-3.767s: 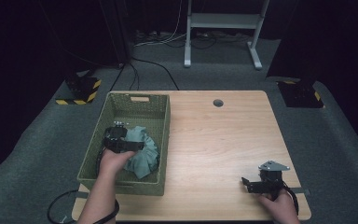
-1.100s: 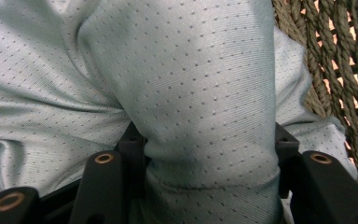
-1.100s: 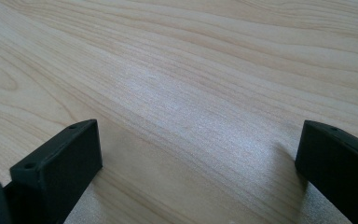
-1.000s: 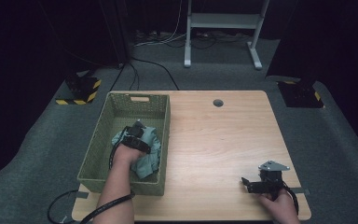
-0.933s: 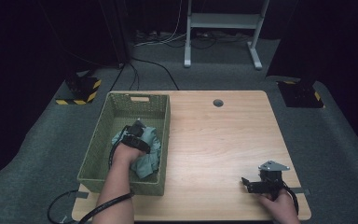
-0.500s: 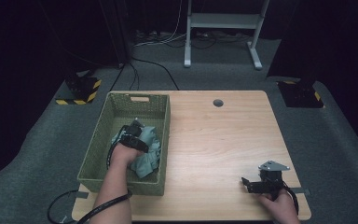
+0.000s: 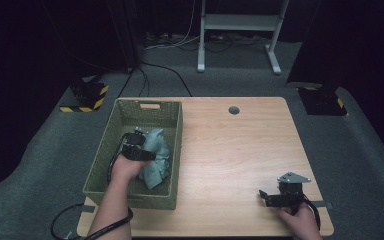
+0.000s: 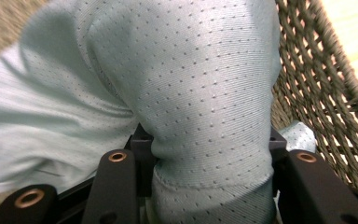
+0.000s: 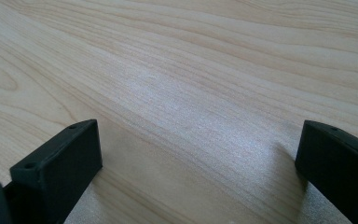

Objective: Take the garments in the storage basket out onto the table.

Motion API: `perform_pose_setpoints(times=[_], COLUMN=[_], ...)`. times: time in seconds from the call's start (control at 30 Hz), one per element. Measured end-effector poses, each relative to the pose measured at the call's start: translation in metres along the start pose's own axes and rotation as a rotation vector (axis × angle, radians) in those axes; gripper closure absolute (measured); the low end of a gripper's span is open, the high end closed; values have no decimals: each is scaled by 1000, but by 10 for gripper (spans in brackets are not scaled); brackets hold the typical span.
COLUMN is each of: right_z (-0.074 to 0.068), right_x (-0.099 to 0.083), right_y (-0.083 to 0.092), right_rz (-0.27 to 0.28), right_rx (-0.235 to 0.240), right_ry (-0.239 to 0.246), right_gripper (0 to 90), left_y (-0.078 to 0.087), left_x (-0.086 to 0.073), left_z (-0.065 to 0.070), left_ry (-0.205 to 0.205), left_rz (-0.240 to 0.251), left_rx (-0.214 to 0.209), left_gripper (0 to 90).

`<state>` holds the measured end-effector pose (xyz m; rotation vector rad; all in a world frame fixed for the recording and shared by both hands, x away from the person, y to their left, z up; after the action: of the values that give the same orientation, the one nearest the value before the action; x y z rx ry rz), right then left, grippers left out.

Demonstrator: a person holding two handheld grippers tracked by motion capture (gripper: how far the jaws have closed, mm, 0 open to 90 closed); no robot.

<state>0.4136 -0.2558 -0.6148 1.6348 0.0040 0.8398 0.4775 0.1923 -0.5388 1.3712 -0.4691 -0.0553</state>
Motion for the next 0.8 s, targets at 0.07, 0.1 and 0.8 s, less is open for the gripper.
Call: perform_pose_setpoints(times=[0.07, 0.1, 0.8], right_z=[0, 0, 0], right_x=[0, 0, 0], right_y=[0, 0, 0], right_rz=[2, 3, 0], right_rx=[4, 6, 0], right_ry=[-3, -3, -1], right_gripper=[2, 2, 2], left_y=[9, 13, 72], left_x=[1, 1, 0], left_z=[0, 1, 6], left_ry=[-9, -15, -52], left_rz=[47, 72, 404], left_rx=[11, 11, 90], left_gripper=[553, 553, 550])
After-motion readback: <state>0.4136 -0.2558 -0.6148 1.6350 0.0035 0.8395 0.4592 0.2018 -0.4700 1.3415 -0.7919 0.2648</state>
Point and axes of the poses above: each handheld gripper's, and its own axes: y roughly backward along the jaws, x roughly out of its top, z roughly to its right, the point moved 10 cm from there along -y, roughly forward along the jaws, and after that the axes turned 14 degrees about -z, right-handed, at the moved point
